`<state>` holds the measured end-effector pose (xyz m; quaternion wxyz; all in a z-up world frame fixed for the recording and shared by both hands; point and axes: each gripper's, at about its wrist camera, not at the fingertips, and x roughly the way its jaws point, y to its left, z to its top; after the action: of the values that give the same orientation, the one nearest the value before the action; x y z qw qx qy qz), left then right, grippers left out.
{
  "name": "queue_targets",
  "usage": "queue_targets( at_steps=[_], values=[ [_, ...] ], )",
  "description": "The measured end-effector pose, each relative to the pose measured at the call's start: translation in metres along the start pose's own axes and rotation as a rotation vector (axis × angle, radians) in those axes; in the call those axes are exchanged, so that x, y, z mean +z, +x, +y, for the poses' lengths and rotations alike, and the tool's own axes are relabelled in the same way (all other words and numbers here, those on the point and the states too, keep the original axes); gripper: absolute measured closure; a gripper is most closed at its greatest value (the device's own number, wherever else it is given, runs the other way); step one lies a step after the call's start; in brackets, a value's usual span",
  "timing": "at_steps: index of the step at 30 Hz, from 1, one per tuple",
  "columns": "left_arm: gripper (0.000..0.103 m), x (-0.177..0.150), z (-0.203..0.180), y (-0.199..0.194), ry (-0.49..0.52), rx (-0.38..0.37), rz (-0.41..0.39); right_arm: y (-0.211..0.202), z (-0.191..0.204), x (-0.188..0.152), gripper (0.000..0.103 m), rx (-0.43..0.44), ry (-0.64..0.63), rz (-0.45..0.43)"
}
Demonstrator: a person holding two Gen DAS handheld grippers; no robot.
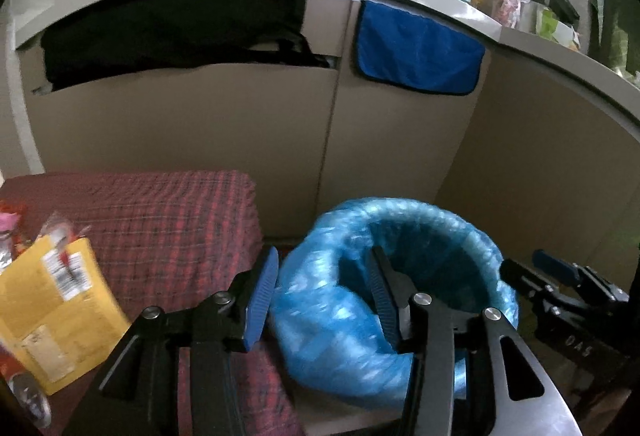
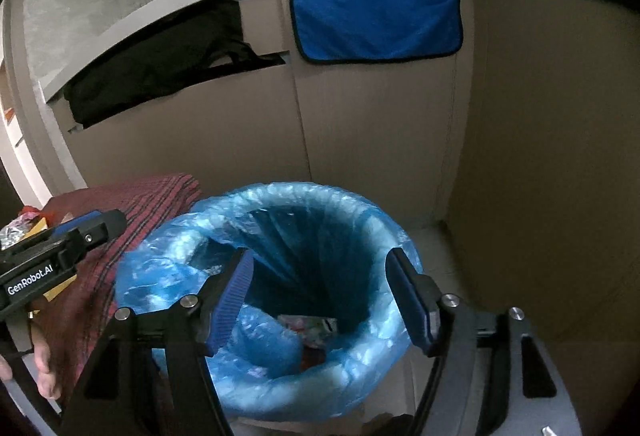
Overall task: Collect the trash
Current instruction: 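Open both tools to drop cup and tissue pack into the bin, then move right tool toward pink snack packet while left tool approaches red wrapper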
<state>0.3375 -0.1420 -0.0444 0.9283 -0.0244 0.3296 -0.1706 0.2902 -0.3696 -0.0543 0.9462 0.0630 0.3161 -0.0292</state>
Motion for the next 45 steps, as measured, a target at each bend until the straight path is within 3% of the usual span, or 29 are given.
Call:
queue_targets(
  at_steps=[8, 12, 20, 23, 33, 39, 45],
  values=[
    [0.056, -0.013, 0.033, -0.051, -0.031, 0.038, -0.033, -0.025, 0.033, -0.008, 0.04, 0.054, -0.048, -0.006],
    [0.056, -0.027, 0.055, -0.079, -0.036, 0.101, -0.041, -0.037, 0.058, -0.014, 0.041, 0.099, -0.074, -0.013],
    [0.056, -0.054, 0.108, -0.127, -0.071, 0.17, -0.04, -0.052, 0.131, -0.023, 0.041, 0.194, -0.179, -0.025],
    [0.056, -0.064, 0.134, -0.145, -0.108, 0.181, -0.05, -0.051, 0.165, -0.028, 0.047, 0.234, -0.245, -0.003],
    [0.056, -0.106, 0.234, -0.202, -0.291, 0.319, -0.082, -0.057, 0.246, -0.047, 0.047, 0.345, -0.375, 0.043],
    [0.056, -0.128, 0.284, -0.22, -0.385, 0.372, -0.083, -0.053, 0.289, -0.059, 0.047, 0.405, -0.456, 0.087],
    [0.056, -0.141, 0.301, -0.215, -0.418, 0.34, -0.054, -0.044, 0.319, -0.063, 0.047, 0.409, -0.517, 0.097]
  ],
)
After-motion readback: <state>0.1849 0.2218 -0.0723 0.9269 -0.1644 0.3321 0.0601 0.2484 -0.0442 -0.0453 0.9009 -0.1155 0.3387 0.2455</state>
